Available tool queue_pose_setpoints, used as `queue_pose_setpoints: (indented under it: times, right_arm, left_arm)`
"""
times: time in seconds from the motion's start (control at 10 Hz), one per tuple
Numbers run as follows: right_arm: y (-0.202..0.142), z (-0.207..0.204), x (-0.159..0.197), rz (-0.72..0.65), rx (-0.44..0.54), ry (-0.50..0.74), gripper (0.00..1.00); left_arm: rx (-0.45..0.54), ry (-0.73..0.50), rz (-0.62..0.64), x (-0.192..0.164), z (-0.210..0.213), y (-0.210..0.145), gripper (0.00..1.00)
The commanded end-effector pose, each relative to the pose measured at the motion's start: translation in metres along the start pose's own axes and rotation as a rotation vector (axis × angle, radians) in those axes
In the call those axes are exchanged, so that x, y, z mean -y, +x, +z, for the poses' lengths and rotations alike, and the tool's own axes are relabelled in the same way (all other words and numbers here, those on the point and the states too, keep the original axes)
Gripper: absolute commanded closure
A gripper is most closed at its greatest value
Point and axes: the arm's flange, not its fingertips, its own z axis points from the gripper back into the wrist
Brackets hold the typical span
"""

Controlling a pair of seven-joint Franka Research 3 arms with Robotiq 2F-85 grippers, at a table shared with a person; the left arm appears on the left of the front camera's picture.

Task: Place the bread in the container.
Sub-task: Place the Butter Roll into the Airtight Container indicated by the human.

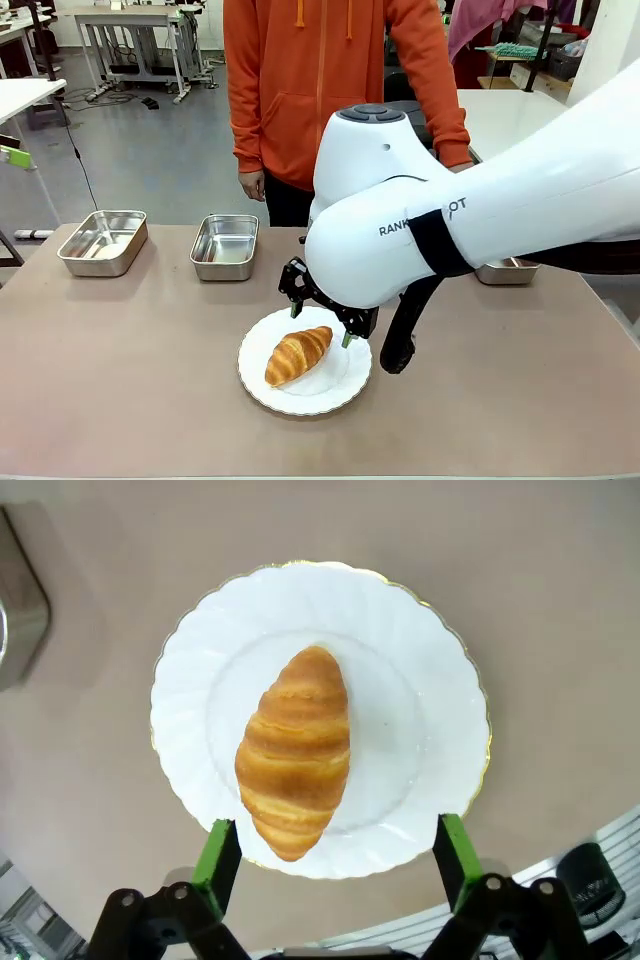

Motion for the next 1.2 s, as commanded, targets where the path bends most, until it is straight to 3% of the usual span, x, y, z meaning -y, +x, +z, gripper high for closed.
queue_pose_setpoints:
  times: [0.0,0.7,1.1]
  right_arm:
    - [0.000,-0.006,-0.002,-0.002,-0.009,0.000,0.00]
    - [-0.016,-0.060,-0.024,-0.180,0.086,0.088,0.00]
    - [-0.021,-0.080,-0.038,-0.169,0.052,0.034,0.00]
  left_arm:
    - [0.009,0.000,-0.006,0.001,0.001,0.001,0.00]
    - [0.009,0.000,-0.006,0.001,0.001,0.001,0.00]
    - [0.009,0.000,-0.006,0.001,0.001,0.001,0.00]
